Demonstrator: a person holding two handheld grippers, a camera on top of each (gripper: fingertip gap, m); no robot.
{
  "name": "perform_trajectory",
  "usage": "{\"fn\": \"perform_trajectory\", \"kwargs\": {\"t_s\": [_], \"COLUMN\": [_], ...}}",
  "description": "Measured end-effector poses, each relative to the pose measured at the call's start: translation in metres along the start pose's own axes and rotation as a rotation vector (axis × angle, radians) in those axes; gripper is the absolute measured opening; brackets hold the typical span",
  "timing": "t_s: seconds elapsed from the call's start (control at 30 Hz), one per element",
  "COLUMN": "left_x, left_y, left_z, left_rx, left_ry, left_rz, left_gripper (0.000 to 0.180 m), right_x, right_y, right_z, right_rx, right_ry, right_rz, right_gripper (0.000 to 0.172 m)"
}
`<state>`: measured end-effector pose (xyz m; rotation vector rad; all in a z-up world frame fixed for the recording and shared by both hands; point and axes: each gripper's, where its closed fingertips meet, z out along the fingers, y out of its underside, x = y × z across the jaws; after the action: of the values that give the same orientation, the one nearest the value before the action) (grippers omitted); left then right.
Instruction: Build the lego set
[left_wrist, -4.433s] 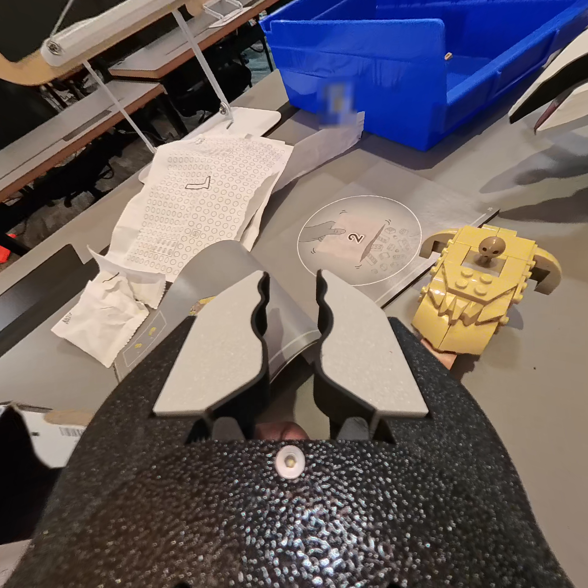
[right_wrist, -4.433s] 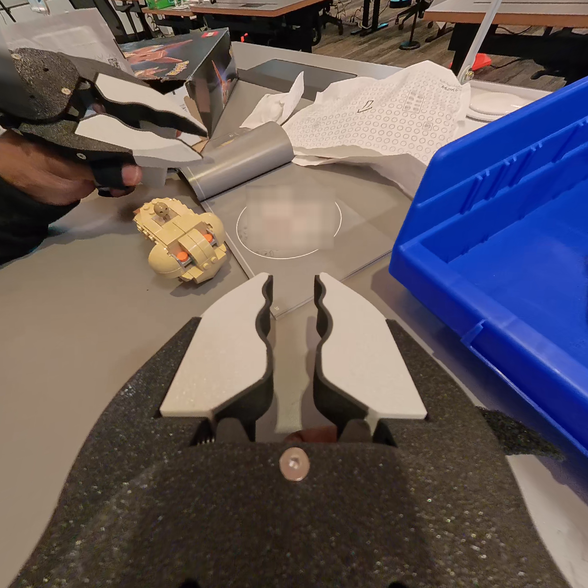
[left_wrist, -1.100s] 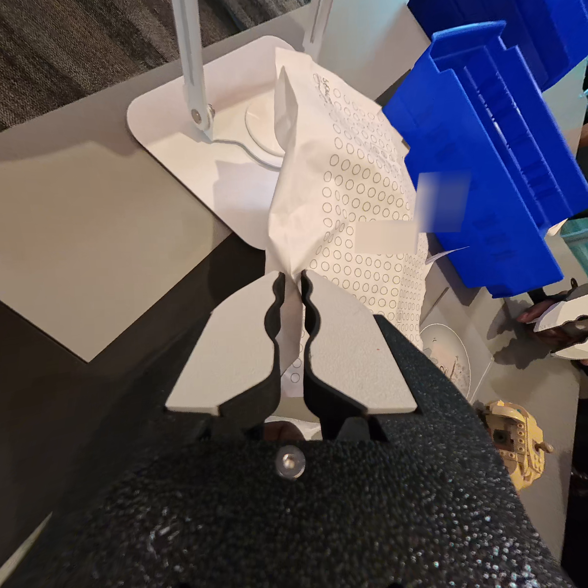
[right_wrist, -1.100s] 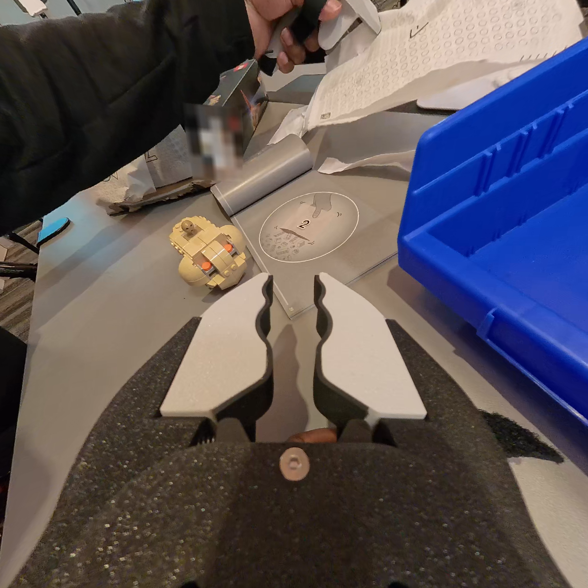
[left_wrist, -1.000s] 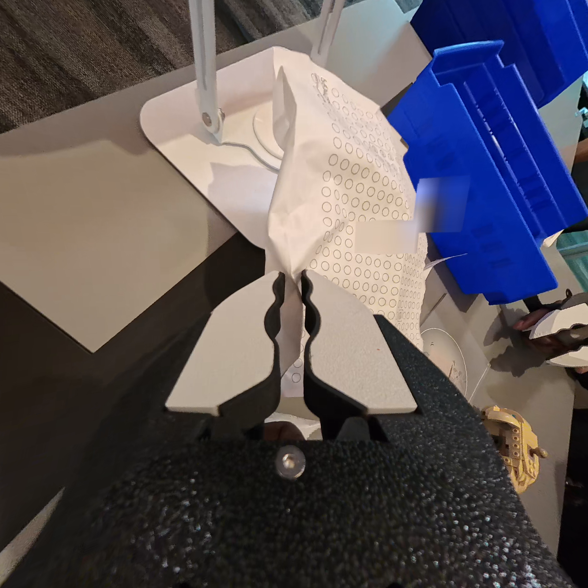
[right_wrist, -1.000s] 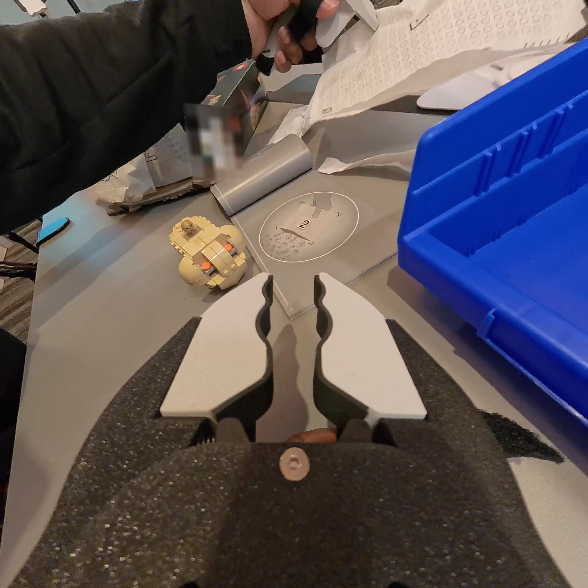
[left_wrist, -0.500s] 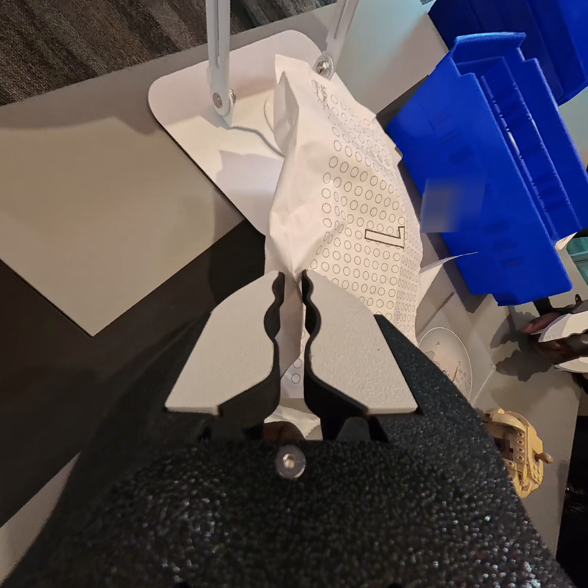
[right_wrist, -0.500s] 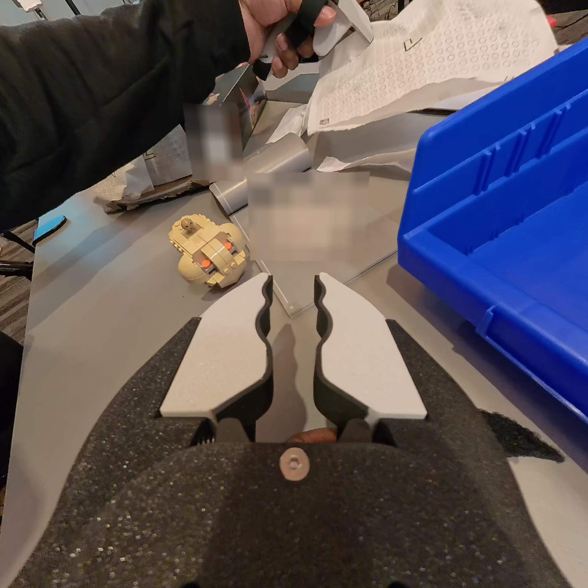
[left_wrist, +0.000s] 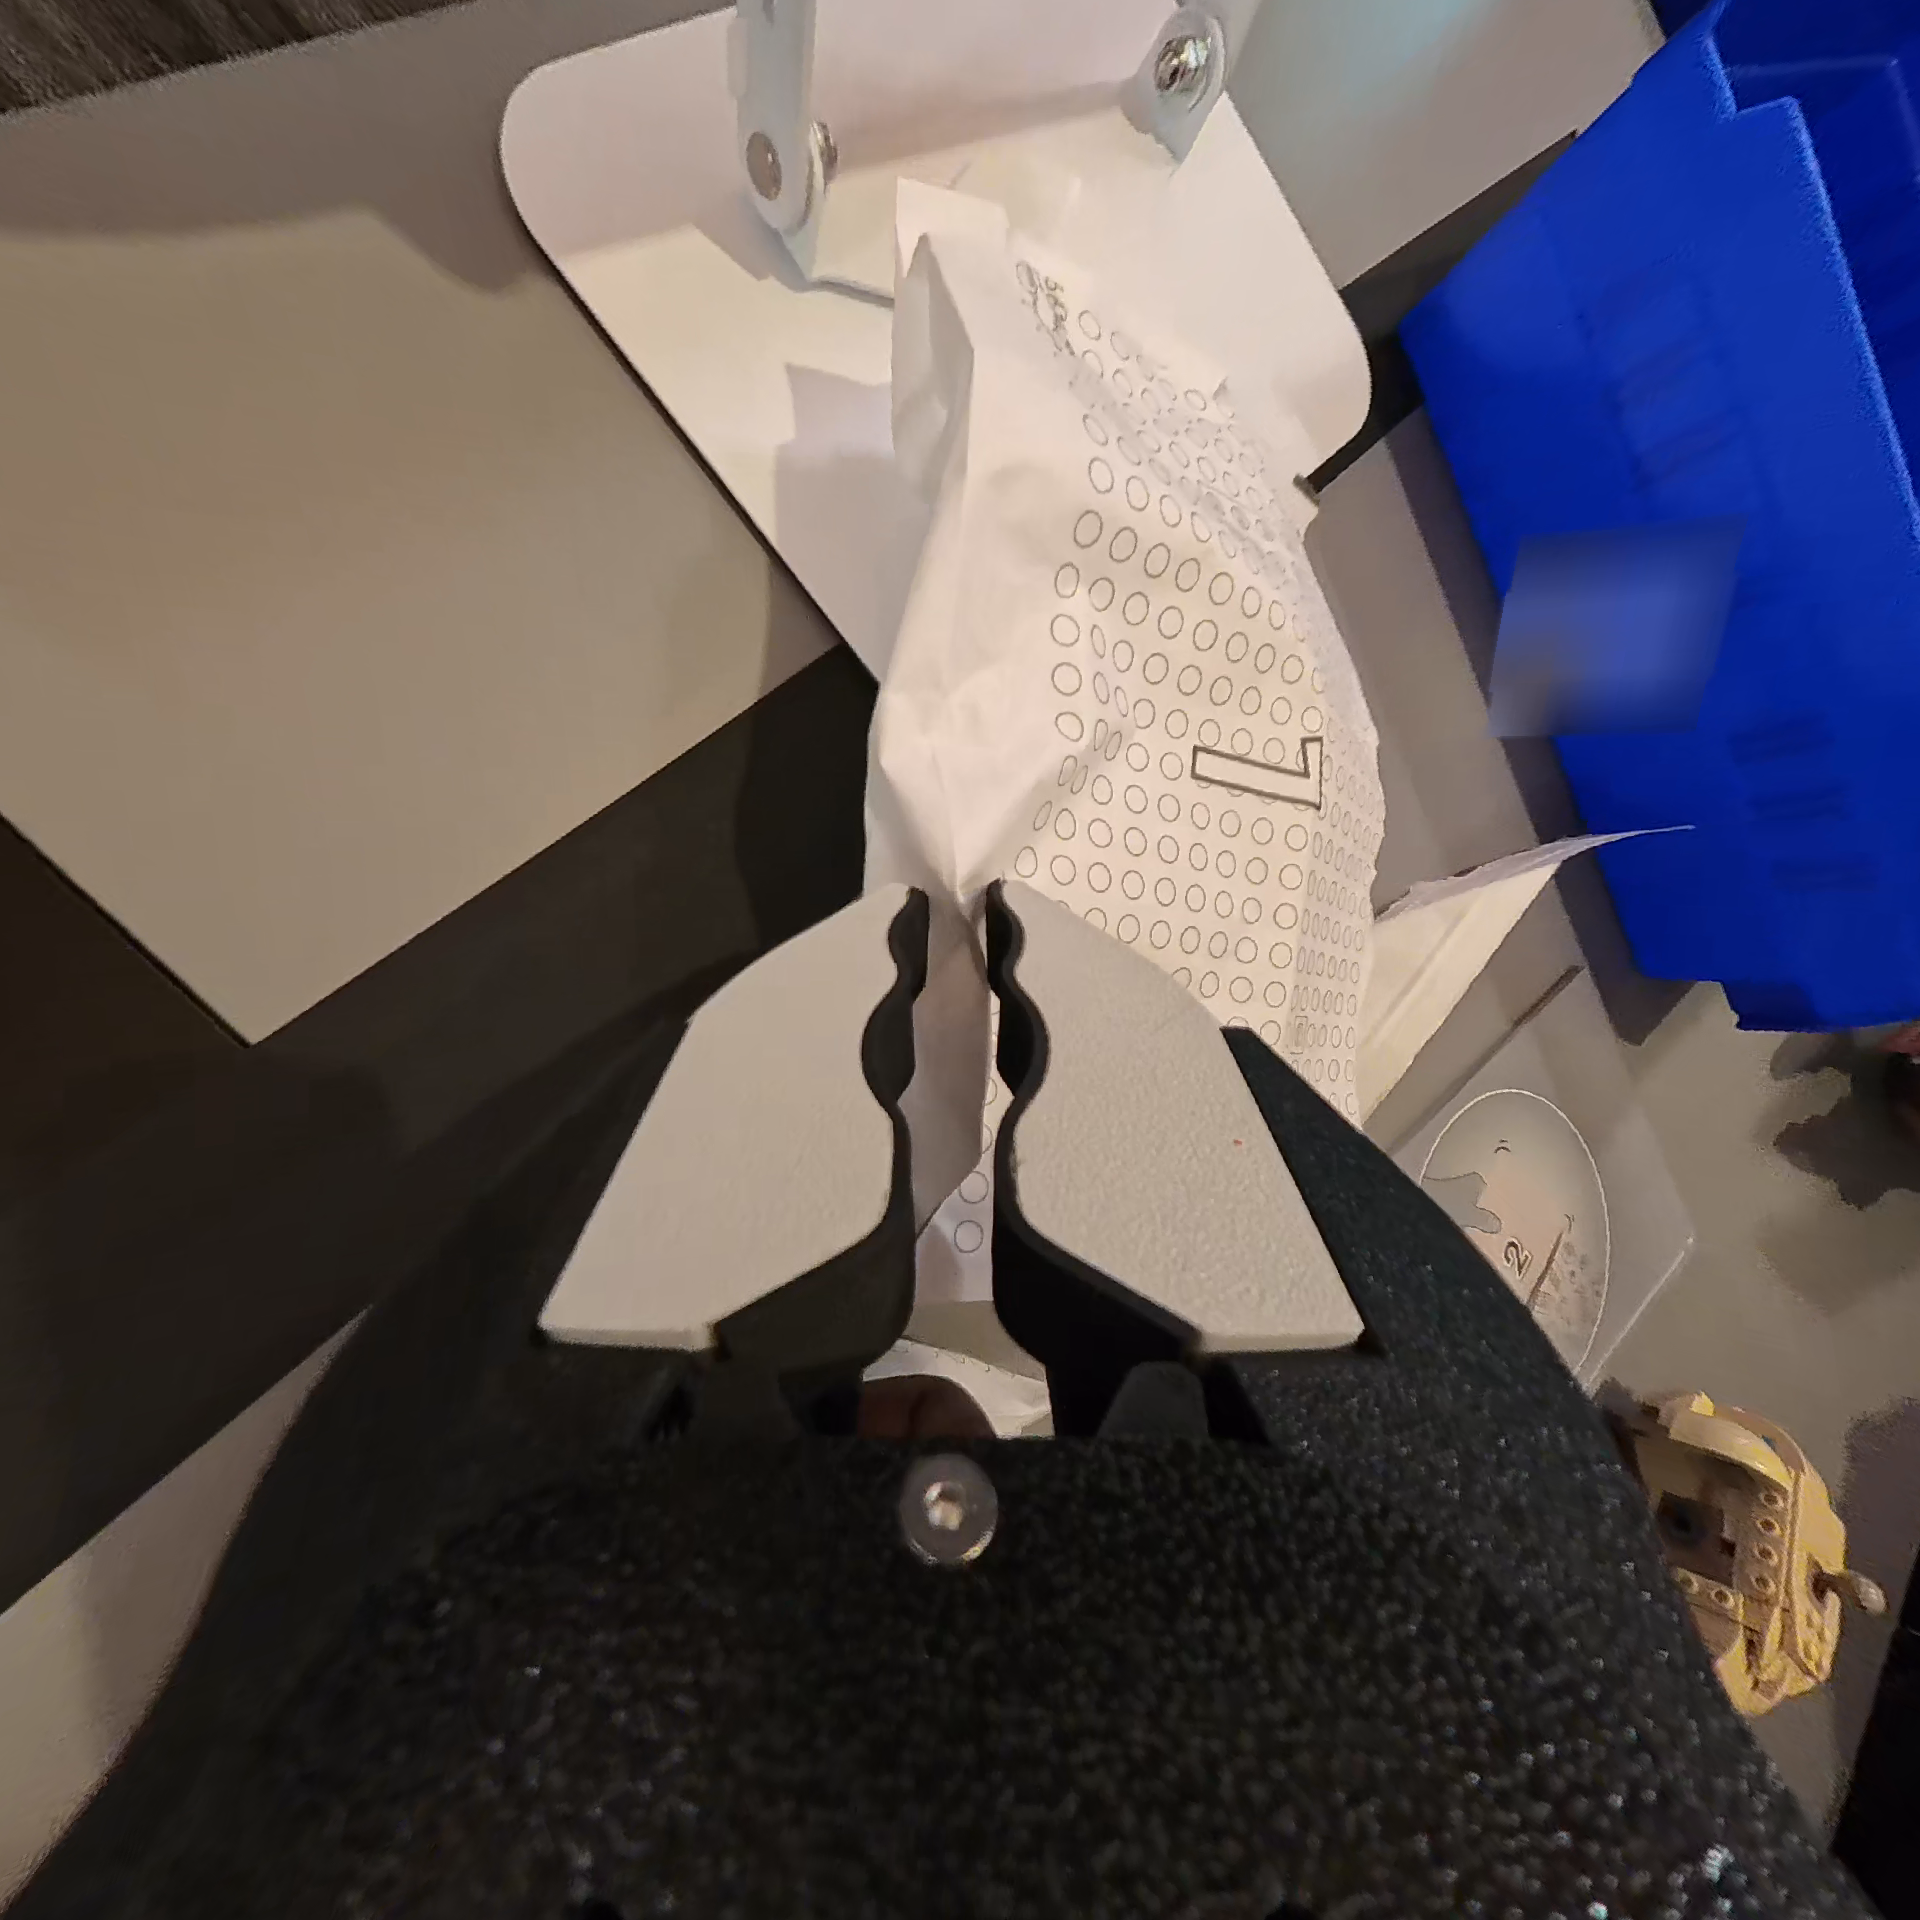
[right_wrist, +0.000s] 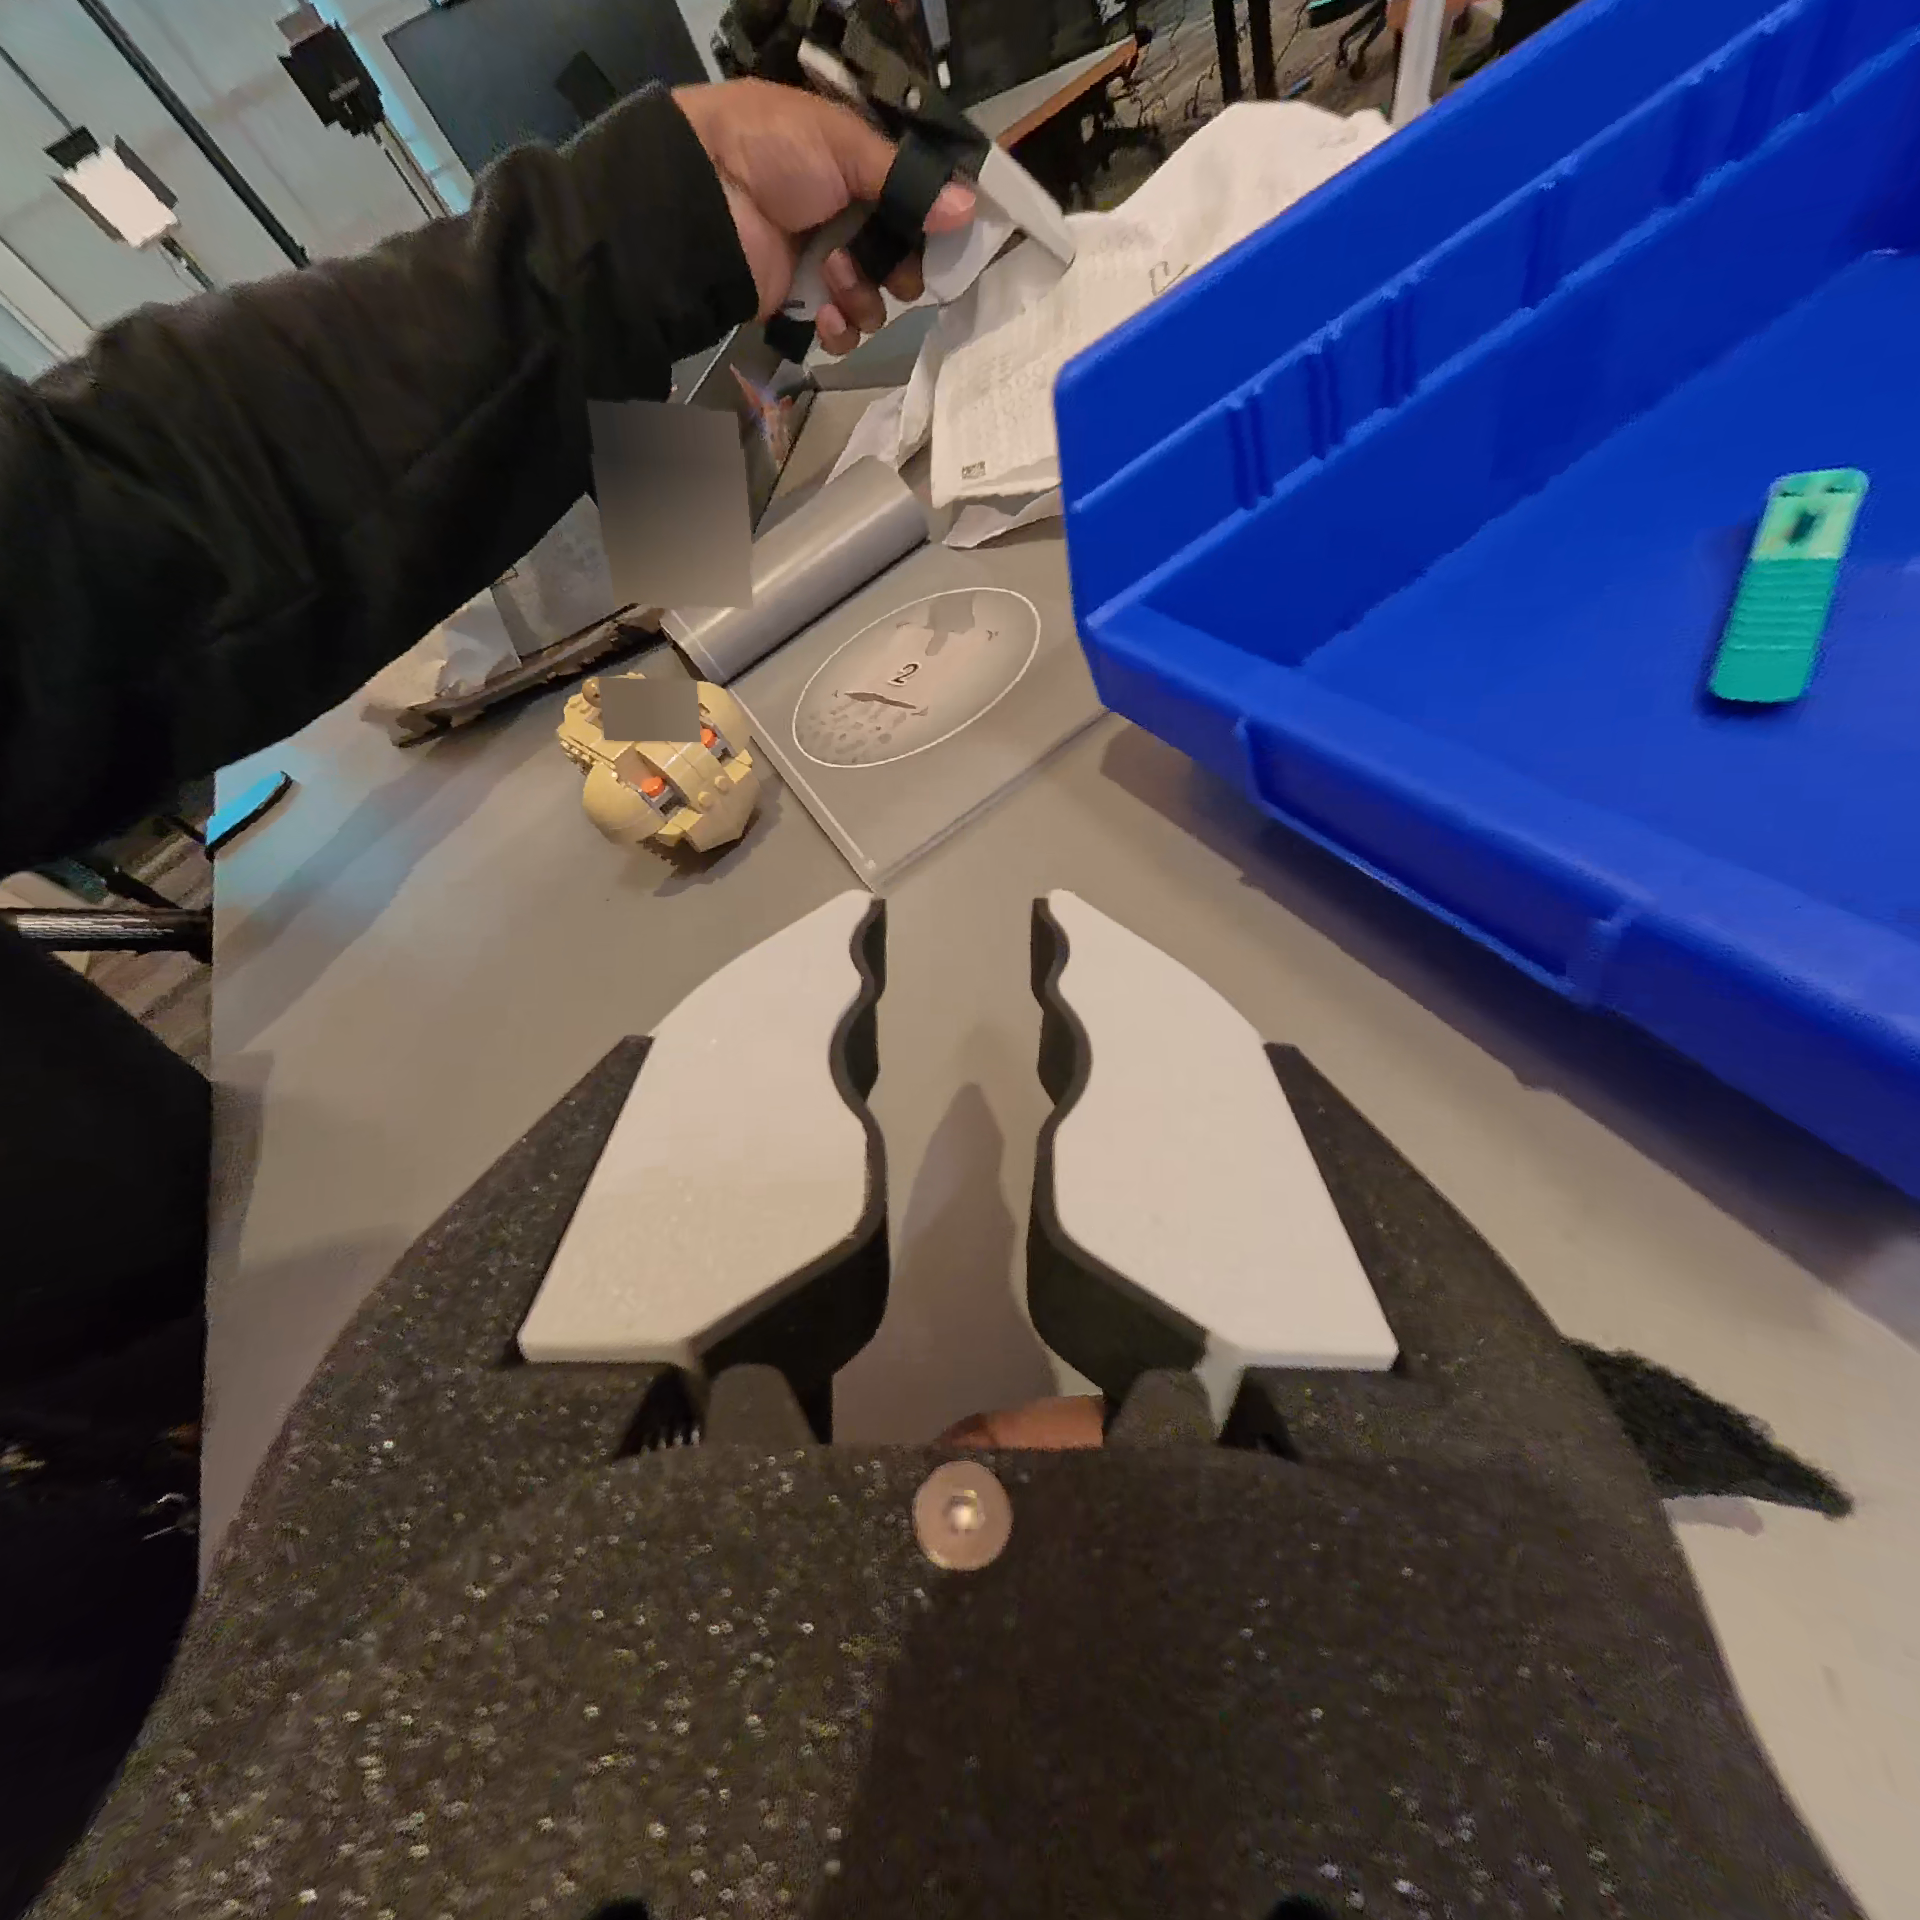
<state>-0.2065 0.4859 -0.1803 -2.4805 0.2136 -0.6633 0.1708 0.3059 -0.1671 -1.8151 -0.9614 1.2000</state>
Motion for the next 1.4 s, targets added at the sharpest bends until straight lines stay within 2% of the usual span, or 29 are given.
{"fn": "perform_trajectory", "kwargs": {"t_s": [0.17, 0.4, 0.53, 0.7, 1.0, 1.3, 1.4], "left_x": [0.001, 0.003, 0.009, 0.016, 0.016, 0.019, 0.017], "left_y": [0.005, 0.011, 0.017, 0.028, 0.03, 0.024, 0.012], "left_z": [0.009, 0.02, 0.023, 0.023, 0.023, 0.015, 0.005], "left_rx": [-0.031, -0.067, -0.086, -0.125, -0.141, -0.112, -0.067], "left_ry": [-0.023, -0.036, -0.034, -0.039, -0.073, -0.174, -0.266], "left_rz": [0.0, 0.026, 0.039, 0.062, 0.084, 0.144, 0.18], "left_gripper": [0.01, 0.01, 0.01, 0.011, 0.013, 0.036, 0.043], "right_x": [0.011, 0.026, 0.028, 0.025, 0.026, 0.026, 0.027], "right_y": [0.002, 0.005, 0.002, 0.003, 0.003, 0.004, 0.004], "right_z": [-0.022, -0.034, -0.036, -0.036, -0.037, -0.038, -0.036], "right_rx": [0.0, -0.036, -0.026, -0.026, -0.023, -0.03, -0.033], "right_ry": [-0.023, -0.046, -0.088, -0.097, -0.1, -0.085, -0.059], "right_rz": [0.05, 0.102, 0.162, 0.153, 0.173, 0.171, 0.151], "right_gripper": [0.026, 0.027, 0.027, 0.027, 0.027, 0.029, 0.033]}}
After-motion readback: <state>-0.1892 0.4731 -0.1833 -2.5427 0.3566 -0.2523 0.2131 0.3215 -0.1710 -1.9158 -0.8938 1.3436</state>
